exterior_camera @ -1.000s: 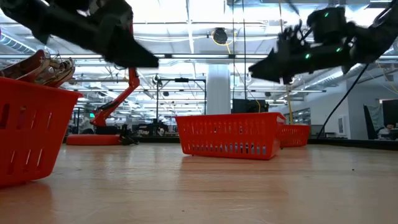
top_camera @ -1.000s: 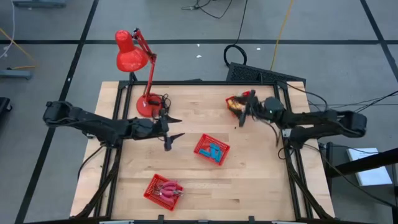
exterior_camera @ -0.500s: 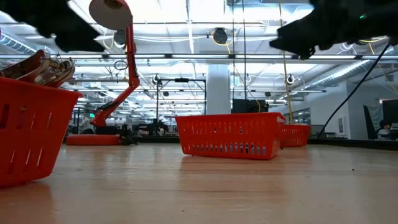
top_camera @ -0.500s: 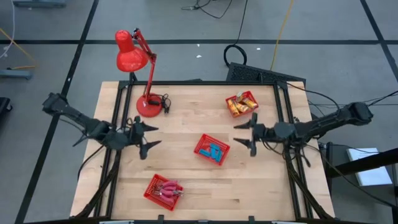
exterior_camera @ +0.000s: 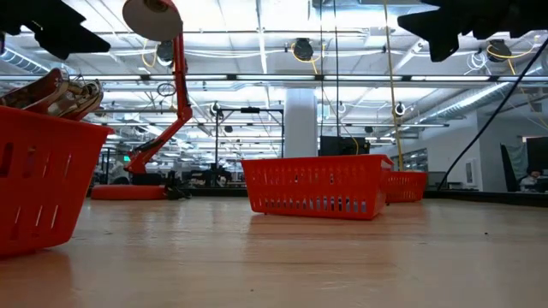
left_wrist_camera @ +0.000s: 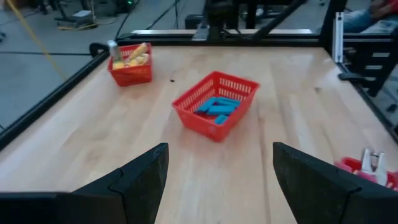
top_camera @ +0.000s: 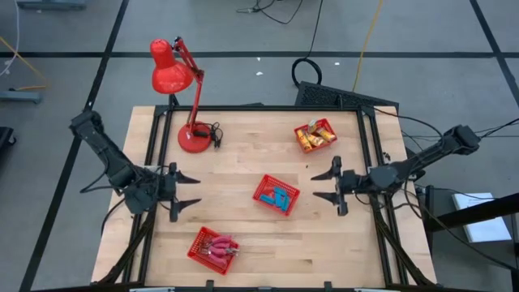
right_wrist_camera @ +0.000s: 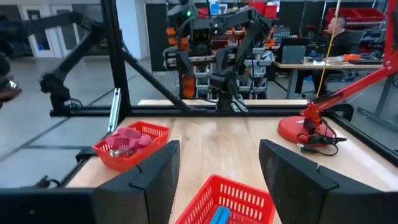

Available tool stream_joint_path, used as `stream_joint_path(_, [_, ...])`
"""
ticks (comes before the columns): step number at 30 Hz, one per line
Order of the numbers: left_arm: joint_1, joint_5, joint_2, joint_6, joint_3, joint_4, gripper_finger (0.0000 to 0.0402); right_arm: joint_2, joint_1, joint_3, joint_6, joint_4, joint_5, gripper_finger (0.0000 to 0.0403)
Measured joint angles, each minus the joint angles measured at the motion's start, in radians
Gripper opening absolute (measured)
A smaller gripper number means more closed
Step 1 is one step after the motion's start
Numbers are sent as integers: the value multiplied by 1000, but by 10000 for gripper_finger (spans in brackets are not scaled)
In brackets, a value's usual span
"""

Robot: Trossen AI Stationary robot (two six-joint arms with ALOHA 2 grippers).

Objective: Pick & Place School Supplies
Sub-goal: Return to Home Position

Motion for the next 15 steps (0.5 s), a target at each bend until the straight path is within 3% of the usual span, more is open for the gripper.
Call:
stream_joint_path(6, [-28, 80, -2, -6, 0, 0, 285, -28, -1, 0, -80, -11, 1, 215])
stream_joint_path(12, [-28, 218, -1, -35, 0, 0, 285, -35, -2, 0, 40, -113, 2, 215])
stream_joint_path(15, [-30, 229, -1, 17, 0, 40, 285, -35, -2, 0, 21, -109, 2, 215])
